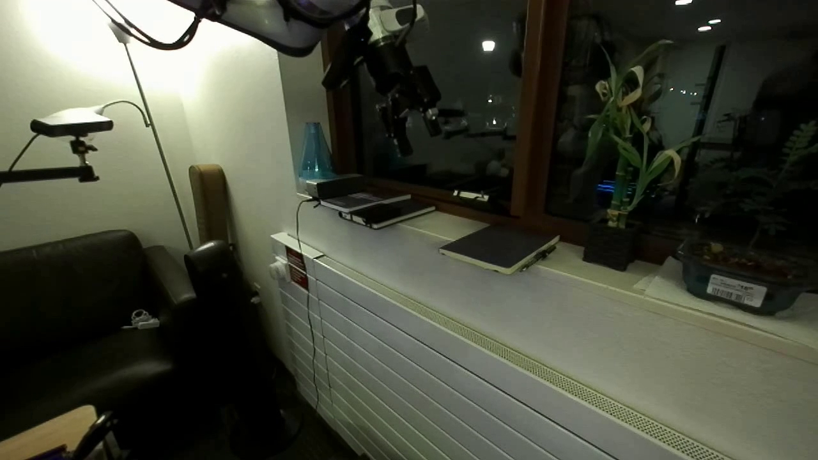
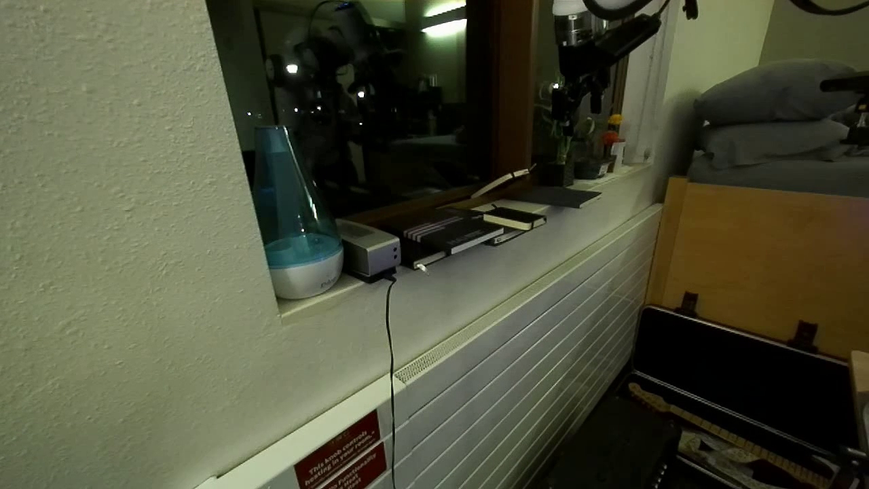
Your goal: Remove the black book from on top of the books on the left and put it on the book on the right
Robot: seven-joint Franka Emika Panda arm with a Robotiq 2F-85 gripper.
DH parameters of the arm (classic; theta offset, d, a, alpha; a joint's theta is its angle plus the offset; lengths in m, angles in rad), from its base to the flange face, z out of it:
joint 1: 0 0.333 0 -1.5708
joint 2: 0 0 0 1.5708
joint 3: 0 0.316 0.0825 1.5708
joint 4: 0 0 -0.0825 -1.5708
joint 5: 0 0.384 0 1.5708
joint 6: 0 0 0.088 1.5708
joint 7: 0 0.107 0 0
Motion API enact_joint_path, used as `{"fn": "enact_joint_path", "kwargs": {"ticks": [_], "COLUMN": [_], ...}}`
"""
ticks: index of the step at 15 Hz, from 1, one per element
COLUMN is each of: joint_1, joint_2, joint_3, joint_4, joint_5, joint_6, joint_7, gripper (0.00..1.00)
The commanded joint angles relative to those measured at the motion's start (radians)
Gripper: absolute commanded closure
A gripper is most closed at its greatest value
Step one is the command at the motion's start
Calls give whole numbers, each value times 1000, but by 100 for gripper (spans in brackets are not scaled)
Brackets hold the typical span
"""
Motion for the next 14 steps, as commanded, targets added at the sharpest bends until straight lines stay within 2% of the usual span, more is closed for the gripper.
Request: {"fn": "enact_joint_path", "kwargs": {"ticks": [1, 5, 8, 10, 14], "joint_1": [-15, -31, -43, -44, -38], "joint_2": [85, 219, 281, 291, 240], "joint_3": [-16, -65, -83, -86, -68], "joint_4": [79, 230, 285, 276, 165], "joint_5": [-81, -244, -332, -384, -465], "joint_6": [34, 80, 140, 196, 311], "joint_7": [-118, -247, -348, -396, -467], "gripper": [0, 0, 0, 0, 0]}}
